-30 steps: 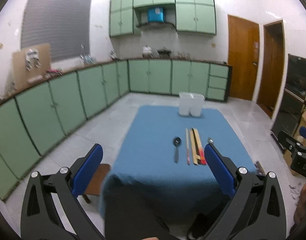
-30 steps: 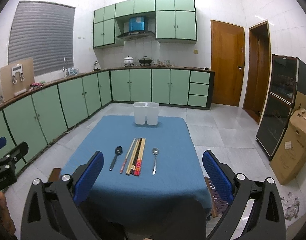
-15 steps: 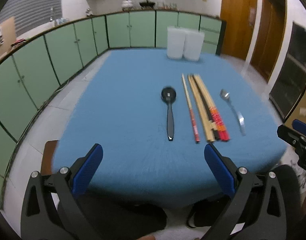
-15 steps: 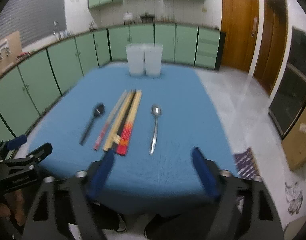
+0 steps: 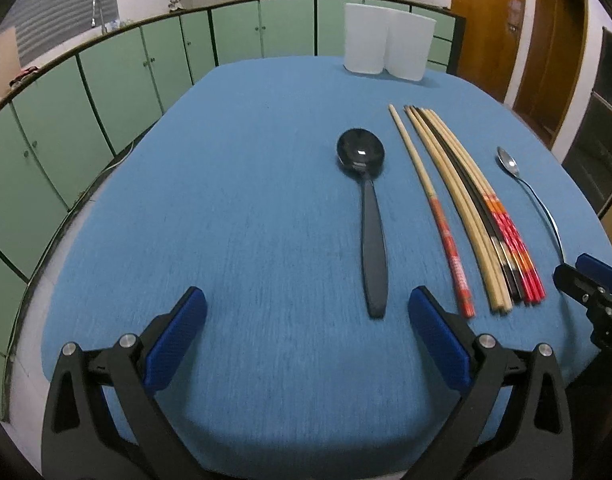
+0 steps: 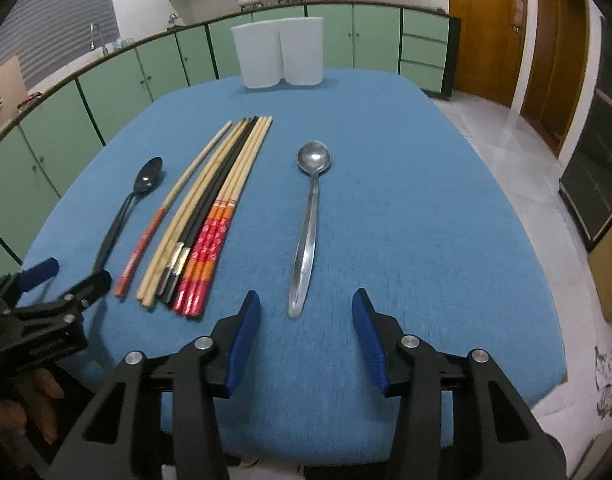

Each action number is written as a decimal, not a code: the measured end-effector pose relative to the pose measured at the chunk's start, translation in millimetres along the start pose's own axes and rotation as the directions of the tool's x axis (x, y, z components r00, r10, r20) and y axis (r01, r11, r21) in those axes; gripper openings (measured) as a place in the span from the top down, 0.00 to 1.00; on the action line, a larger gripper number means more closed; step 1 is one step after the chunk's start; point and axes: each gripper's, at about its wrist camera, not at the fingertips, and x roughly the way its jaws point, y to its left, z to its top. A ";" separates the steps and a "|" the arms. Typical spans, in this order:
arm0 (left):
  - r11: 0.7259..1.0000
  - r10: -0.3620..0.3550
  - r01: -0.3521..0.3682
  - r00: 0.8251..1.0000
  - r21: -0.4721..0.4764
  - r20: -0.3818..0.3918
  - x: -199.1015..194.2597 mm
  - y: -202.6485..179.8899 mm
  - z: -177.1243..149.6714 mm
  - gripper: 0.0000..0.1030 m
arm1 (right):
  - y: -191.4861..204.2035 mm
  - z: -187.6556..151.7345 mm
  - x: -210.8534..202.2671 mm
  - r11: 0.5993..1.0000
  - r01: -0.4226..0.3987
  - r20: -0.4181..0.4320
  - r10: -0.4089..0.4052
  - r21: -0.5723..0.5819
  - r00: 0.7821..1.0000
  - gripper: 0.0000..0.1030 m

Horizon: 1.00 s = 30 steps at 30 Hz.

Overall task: Organize utensils
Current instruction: 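Move both tools forward toward the spoons and chopsticks, then grasp the black spoon with the left tool while the right tool grasps the metal spoon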

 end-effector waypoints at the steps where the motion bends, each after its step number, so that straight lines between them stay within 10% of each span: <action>1: 1.000 -0.001 0.001 1.000 0.003 0.009 -0.7 -0.4 0.2 0.04 | -2.3 -0.4 1.9 1.000 -0.006 0.015 0.006 0.002 1.000 0.49; 8: 1.000 -0.017 0.016 0.999 0.004 0.049 -4.5 -3.8 -1.2 0.05 | -0.7 -1.2 4.5 0.999 -0.012 0.062 0.014 -0.031 0.998 0.43; 16: 0.993 -0.087 0.082 0.994 0.079 0.065 -10.1 -24.7 3.2 0.65 | 3.0 2.8 2.9 0.996 -0.043 0.065 0.048 -0.072 0.997 0.86; 19: 0.990 -0.130 0.126 0.990 0.069 0.051 -10.1 -24.6 4.4 0.88 | 1.9 5.1 3.1 0.997 -0.058 0.054 0.061 -0.057 0.997 0.88; 30: 0.976 -0.213 0.214 0.976 -0.040 0.041 -30.5 -7.1 36.4 0.88 | -12.1 35.7 -32.5 0.993 -0.114 0.098 0.111 0.024 0.989 0.91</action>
